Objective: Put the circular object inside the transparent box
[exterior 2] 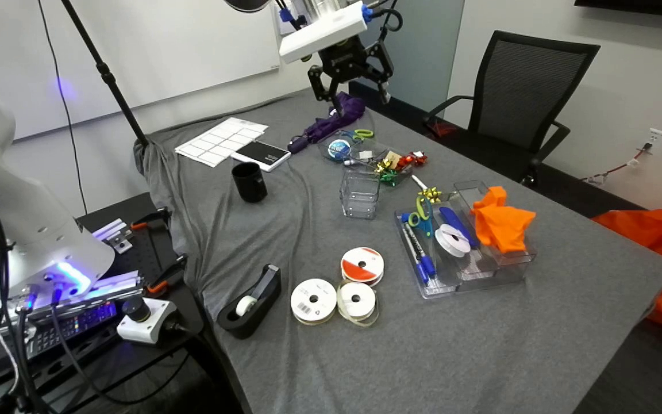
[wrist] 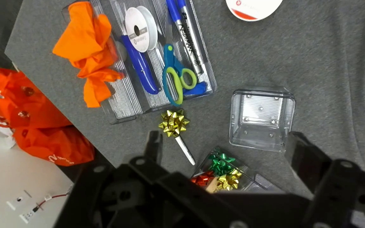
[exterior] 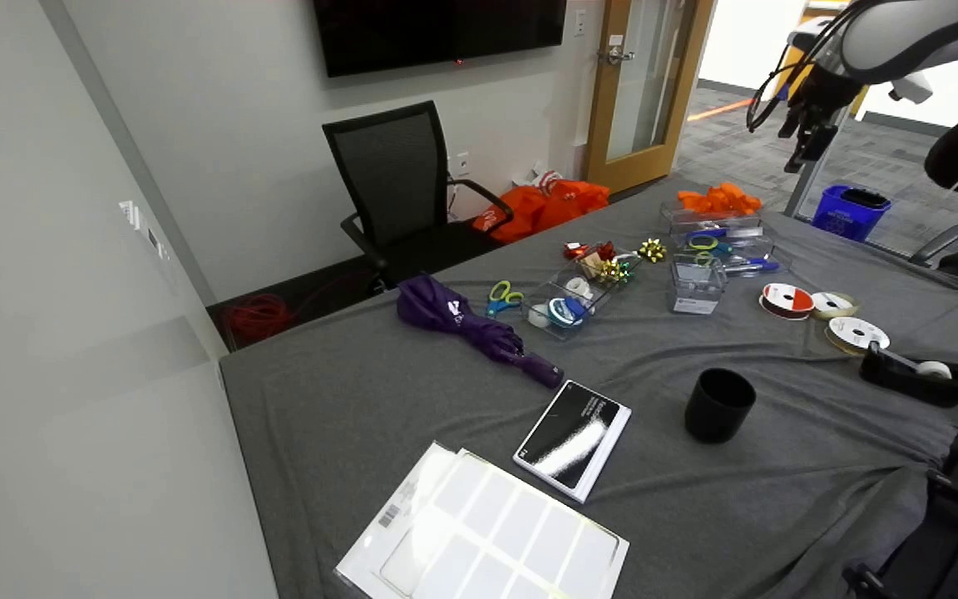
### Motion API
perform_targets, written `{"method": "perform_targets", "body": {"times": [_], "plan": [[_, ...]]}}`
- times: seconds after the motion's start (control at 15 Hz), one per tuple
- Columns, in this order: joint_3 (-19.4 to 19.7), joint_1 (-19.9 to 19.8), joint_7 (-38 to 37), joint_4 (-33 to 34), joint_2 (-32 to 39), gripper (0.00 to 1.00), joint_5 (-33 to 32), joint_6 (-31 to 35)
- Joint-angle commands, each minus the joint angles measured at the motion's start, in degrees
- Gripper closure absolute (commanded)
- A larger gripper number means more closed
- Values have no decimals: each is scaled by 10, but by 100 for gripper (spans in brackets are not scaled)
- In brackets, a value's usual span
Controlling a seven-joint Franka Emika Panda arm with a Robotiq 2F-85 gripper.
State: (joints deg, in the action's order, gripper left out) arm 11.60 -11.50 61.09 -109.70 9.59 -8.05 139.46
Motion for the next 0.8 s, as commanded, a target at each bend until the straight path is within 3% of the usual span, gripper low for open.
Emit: {"method": "perform_targets", "body": {"times": [0.0,0.2,0.4,0.73], "plan": [[-13,-19,44,-2,13,0,18,31],[-18,-40,106,13,52,0,60,91],[-34,-75,183,51,104,0,112,107],[-34,-103,194,132,197,0,87,102]]}}
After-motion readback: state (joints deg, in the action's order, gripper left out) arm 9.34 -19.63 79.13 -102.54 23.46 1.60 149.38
